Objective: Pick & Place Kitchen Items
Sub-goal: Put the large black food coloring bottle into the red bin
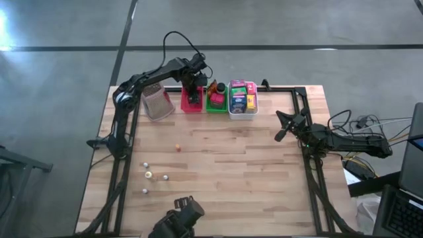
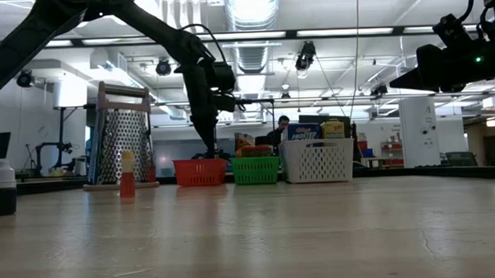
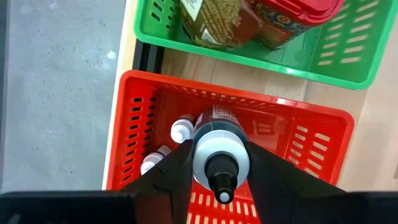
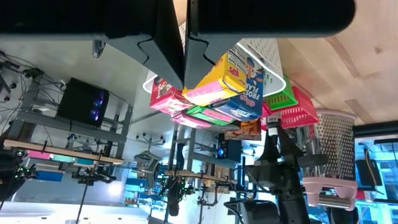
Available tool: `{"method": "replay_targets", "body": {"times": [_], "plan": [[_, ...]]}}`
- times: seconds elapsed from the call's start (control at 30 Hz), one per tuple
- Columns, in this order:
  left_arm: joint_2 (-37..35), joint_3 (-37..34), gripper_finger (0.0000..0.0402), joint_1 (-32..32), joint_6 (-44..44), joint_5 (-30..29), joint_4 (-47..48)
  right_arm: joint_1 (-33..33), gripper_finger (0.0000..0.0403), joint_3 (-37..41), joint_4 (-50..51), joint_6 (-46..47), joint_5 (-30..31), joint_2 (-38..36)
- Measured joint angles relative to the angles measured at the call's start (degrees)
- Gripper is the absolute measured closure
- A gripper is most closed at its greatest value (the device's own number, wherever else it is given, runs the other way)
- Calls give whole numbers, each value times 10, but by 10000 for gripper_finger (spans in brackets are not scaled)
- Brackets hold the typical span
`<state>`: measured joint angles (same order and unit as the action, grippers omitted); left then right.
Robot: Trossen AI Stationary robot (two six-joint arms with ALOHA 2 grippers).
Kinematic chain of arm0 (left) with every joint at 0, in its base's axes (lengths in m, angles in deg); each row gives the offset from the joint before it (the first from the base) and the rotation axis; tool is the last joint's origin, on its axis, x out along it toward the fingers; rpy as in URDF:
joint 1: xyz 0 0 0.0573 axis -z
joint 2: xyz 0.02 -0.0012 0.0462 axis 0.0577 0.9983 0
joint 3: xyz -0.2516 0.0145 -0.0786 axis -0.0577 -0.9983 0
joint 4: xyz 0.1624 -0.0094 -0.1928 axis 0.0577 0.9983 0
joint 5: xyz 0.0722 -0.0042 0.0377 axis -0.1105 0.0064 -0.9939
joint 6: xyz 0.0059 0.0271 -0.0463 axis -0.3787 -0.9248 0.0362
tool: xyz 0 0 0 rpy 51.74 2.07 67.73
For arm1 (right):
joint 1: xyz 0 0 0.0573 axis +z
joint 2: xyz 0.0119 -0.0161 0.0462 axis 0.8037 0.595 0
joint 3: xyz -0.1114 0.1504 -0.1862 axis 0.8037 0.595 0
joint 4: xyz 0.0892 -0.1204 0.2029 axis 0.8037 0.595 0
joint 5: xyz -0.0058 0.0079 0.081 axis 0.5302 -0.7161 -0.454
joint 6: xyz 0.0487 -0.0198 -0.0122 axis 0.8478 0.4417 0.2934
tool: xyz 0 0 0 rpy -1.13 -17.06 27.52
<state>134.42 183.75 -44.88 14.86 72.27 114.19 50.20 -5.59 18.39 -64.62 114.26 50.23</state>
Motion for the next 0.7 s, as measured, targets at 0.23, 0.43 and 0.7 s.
{"method": "replay_targets", "body": {"times": [0.23, 0.43, 0.7], "plan": [[0, 0, 262, -5, 0, 0, -7, 0, 394, 0, 0, 0, 0, 0], [1, 0, 262, -7, 0, -3, -23, 0, 394, 0, 0, 0, 0, 0], [1, 0, 262, -9, -2, -1, -23, 0, 394, 0, 0, 0, 0, 0]]}}
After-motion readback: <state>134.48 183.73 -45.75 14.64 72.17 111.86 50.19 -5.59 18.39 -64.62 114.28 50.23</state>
